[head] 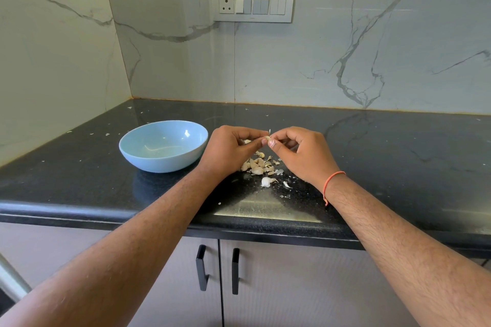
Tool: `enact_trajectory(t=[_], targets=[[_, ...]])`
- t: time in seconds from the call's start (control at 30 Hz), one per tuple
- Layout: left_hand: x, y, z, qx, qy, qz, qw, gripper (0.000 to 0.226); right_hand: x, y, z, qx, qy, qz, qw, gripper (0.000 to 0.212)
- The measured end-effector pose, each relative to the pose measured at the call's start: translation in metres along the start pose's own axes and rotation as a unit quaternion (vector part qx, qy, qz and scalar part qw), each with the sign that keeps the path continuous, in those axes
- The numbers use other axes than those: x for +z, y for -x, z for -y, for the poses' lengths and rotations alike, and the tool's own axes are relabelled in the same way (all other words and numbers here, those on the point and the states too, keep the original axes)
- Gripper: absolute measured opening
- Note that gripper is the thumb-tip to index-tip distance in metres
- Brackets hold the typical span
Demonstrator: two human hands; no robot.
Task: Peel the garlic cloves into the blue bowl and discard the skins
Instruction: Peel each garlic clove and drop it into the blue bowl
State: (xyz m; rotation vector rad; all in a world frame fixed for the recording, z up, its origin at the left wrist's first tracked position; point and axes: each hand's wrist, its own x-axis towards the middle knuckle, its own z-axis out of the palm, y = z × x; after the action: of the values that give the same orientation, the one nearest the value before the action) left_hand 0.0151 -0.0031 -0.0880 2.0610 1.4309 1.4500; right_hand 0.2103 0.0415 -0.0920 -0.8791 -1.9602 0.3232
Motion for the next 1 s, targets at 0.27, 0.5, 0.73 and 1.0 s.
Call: enact_trajectory(t=[0.27, 0.5, 0.73, 1.0], targets=[[-0.004, -0.006, 0.008, -0.052, 0.082, 0.031, 0.995, 0.022, -0.001, -0.001, -0.002, -0.028, 0.024, -0.001, 0.999, 0.007], [-0.004, -0.008, 0.015, -0.078, 0.154, 0.054, 0.984, 0.02, -0.004, -0.002, 0.0, 0.01, -0.032, 0.013, 0.999, 0.008], [-0.001, -0.01, 0.019, -0.099, 0.118, -0.032, 0.987, 0.021, -0.006, -0.001, -0.001, 0.03, -0.029, -0.009, 0.999, 0.01], [0.0, -0.008, 0.014, -0.101, 0.091, -0.024, 0.99, 0.014, -0.005, 0.0, -0.001, 0.024, 0.045, -0.014, 0.999, 0.023]])
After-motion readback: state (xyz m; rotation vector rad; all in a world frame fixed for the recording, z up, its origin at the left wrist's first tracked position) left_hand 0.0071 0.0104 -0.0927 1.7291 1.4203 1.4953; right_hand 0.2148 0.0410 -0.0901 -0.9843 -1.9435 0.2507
